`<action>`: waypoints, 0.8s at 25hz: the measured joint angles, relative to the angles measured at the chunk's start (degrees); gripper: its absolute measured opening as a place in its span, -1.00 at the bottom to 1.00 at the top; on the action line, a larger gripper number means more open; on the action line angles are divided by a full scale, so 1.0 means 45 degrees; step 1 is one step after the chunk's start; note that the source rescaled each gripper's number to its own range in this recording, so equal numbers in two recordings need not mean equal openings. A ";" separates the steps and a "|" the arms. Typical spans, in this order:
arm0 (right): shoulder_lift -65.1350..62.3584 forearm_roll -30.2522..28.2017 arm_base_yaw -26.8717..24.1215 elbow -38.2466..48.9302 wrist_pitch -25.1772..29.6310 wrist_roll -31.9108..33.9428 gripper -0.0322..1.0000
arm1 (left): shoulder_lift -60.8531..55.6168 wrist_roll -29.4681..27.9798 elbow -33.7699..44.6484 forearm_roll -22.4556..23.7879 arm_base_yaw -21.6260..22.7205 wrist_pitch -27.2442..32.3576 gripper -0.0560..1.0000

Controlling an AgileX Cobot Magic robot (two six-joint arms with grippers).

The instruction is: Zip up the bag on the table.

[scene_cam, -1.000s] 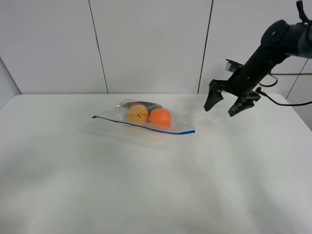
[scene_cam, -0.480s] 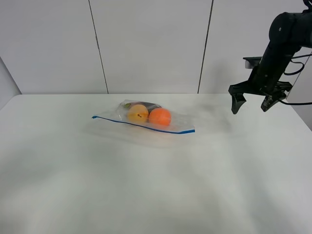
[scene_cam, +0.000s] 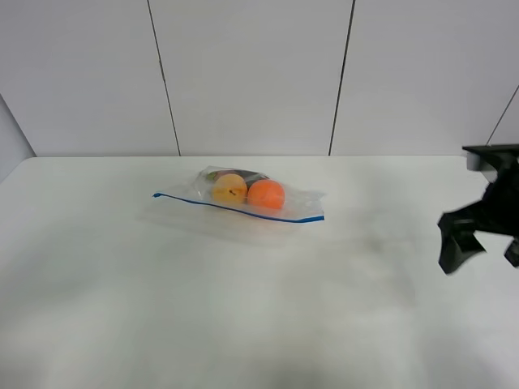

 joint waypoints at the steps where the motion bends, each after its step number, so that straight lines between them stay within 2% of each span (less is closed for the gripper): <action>1: 0.0000 0.0000 0.0000 0.0000 0.0000 0.0000 0.99 | 0.0000 0.0000 0.0000 0.0000 0.0000 0.0000 1.00; 8: -0.5863 0.0026 0.0000 0.4856 -0.2051 0.0017 0.99 | 0.0000 0.0000 0.0000 0.0000 0.0000 0.0000 1.00; 9: -0.7595 0.0037 0.0000 0.5585 -0.2269 0.0030 0.99 | 0.0000 0.0000 0.0000 0.0000 0.0000 0.0000 1.00; 15: -1.2807 0.0052 0.0000 0.5778 -0.2409 0.0039 0.99 | 0.0000 0.0000 0.0000 0.0000 0.0000 0.0000 1.00; 20: -1.6079 0.0052 0.0000 0.5817 -0.2440 0.0044 0.99 | 0.0000 0.0000 0.0000 0.0000 0.0000 0.0000 1.00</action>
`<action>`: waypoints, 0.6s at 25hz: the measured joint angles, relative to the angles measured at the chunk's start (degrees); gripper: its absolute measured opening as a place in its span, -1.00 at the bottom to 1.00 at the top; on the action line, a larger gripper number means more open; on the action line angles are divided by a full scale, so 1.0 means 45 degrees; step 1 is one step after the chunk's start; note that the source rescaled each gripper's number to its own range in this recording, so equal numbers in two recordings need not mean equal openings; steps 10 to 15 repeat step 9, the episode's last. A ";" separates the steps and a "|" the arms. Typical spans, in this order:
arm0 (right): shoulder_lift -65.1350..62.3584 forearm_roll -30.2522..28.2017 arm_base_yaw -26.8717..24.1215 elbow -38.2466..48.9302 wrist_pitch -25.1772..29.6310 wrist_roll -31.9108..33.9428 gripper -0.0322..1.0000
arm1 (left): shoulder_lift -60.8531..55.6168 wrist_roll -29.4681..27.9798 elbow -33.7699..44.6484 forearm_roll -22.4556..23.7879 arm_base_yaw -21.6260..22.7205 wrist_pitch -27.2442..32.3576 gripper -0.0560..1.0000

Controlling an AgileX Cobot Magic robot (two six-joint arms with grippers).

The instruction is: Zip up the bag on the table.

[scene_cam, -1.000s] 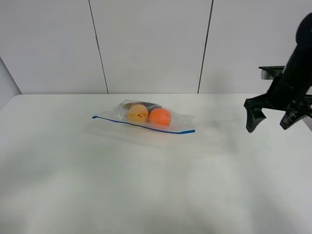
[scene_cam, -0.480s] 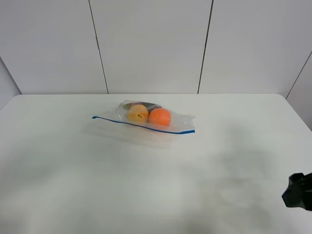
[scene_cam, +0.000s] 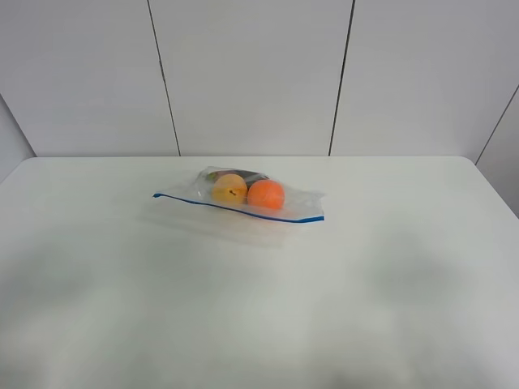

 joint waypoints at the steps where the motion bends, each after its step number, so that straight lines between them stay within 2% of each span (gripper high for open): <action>1: -0.0576 0.0000 0.0000 0.0000 0.0000 0.0010 0.99 | 0.0000 0.0000 0.0000 0.0000 0.0000 0.0000 1.00; 4: -0.1655 0.0000 0.0000 0.0000 0.0000 0.0042 0.99 | 0.0000 0.0000 0.0000 0.0000 0.0000 0.0000 1.00; 15: -0.1750 0.0000 0.0000 0.0059 0.0000 0.0094 0.99 | 0.0000 0.0000 0.0000 0.0000 0.0000 0.0000 1.00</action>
